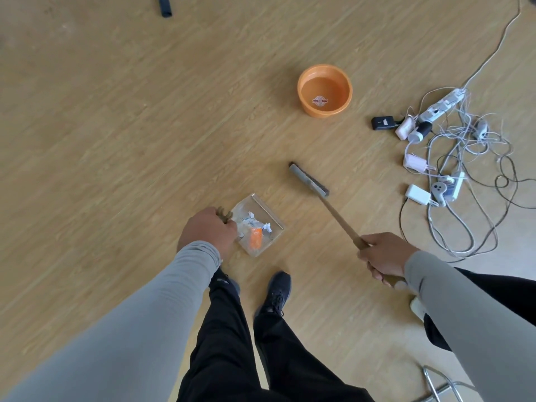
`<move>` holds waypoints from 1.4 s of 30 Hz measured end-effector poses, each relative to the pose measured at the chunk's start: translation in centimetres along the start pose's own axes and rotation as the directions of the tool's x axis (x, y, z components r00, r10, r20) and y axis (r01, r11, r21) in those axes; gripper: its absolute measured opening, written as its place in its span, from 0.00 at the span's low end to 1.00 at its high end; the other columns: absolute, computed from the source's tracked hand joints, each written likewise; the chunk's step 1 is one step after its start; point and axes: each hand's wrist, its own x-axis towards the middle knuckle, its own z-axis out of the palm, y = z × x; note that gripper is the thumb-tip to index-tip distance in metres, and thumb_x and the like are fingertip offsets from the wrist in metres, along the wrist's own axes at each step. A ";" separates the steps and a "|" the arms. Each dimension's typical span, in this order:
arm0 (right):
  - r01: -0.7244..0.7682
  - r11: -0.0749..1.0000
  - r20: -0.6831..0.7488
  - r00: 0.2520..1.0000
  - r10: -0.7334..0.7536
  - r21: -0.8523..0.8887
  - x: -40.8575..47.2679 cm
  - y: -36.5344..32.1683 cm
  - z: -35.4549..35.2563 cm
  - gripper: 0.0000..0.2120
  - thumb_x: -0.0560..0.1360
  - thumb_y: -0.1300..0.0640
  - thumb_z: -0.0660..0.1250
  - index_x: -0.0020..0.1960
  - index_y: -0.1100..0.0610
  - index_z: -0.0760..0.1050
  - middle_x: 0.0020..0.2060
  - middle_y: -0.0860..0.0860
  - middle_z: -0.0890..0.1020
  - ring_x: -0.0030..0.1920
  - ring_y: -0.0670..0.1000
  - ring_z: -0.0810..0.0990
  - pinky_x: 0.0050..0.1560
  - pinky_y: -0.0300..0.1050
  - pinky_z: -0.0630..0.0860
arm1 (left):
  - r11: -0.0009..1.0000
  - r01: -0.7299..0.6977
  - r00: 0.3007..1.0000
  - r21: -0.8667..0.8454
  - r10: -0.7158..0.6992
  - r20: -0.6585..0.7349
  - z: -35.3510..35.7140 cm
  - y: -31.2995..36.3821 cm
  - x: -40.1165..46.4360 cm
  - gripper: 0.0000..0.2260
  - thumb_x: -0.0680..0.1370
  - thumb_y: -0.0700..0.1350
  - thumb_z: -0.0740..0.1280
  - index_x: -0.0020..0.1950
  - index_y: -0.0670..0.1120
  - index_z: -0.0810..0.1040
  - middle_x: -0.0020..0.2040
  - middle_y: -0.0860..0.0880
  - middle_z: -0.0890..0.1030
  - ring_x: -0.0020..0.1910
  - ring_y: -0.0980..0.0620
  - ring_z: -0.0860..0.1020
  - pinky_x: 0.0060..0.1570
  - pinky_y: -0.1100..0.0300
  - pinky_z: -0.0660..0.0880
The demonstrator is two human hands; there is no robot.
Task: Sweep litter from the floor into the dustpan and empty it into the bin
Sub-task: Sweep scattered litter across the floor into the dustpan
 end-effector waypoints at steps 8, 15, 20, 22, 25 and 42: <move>-0.012 0.967 0.058 0.998 -0.003 0.253 -5.8 3.2 -4.5 0.17 0.81 0.62 0.65 0.69 0.53 0.73 0.29 0.57 0.73 0.23 0.51 0.66 0.24 0.40 0.62 | 1.000 -0.023 1.000 -0.002 0.023 -0.005 -0.1 -0.1 -0.5 0.06 0.77 0.51 0.65 0.50 0.50 0.79 0.43 0.53 0.81 0.41 0.49 0.81 0.47 0.50 0.81; 0.051 0.996 0.060 0.997 -0.056 0.077 -3.0 -2.5 3.2 0.23 0.81 0.62 0.63 0.75 0.55 0.67 0.29 0.55 0.75 0.23 0.49 0.71 0.23 0.40 0.69 | 1.000 -0.012 1.000 0.010 0.012 -0.014 0.1 -0.3 -0.2 0.06 0.77 0.51 0.65 0.49 0.50 0.78 0.43 0.53 0.80 0.41 0.49 0.80 0.46 0.52 0.80; 0.005 0.964 0.115 0.993 -0.037 0.266 -4.2 -1.6 1.9 0.21 0.81 0.62 0.64 0.73 0.53 0.70 0.32 0.56 0.76 0.23 0.50 0.69 0.24 0.39 0.65 | 1.000 -0.019 1.000 -0.003 0.019 -0.019 0.1 -0.6 -0.1 0.06 0.77 0.52 0.66 0.48 0.51 0.78 0.43 0.53 0.81 0.41 0.49 0.80 0.47 0.51 0.81; 0.003 0.950 0.120 0.992 -0.043 0.314 -5.5 -0.7 1.2 0.19 0.81 0.62 0.64 0.71 0.53 0.71 0.32 0.56 0.76 0.23 0.50 0.68 0.24 0.38 0.63 | 1.000 -0.023 1.000 -0.003 0.023 -0.007 0.0 -1.1 -0.1 0.05 0.77 0.51 0.65 0.48 0.51 0.77 0.43 0.53 0.80 0.40 0.50 0.80 0.45 0.52 0.80; 0.032 0.944 0.100 0.993 -0.068 0.328 -7.4 -0.2 1.7 0.18 0.81 0.61 0.64 0.71 0.52 0.70 0.31 0.56 0.75 0.23 0.51 0.68 0.24 0.39 0.63 | 1.000 -0.009 0.999 -0.029 0.010 0.050 -0.4 -1.6 -0.4 0.06 0.77 0.49 0.66 0.50 0.49 0.78 0.45 0.51 0.81 0.41 0.49 0.80 0.47 0.51 0.79; 0.181 0.983 0.009 0.983 -0.181 -0.005 -11.3 -5.0 3.2 0.11 0.82 0.61 0.60 0.64 0.60 0.73 0.32 0.57 0.77 0.23 0.51 0.71 0.24 0.42 0.68 | 0.866 0.208 0.977 -0.455 -0.211 0.044 -10.6 -14.7 -13.7 0.06 0.78 0.48 0.69 0.51 0.47 0.80 0.39 0.45 0.85 0.40 0.44 0.85 0.44 0.45 0.83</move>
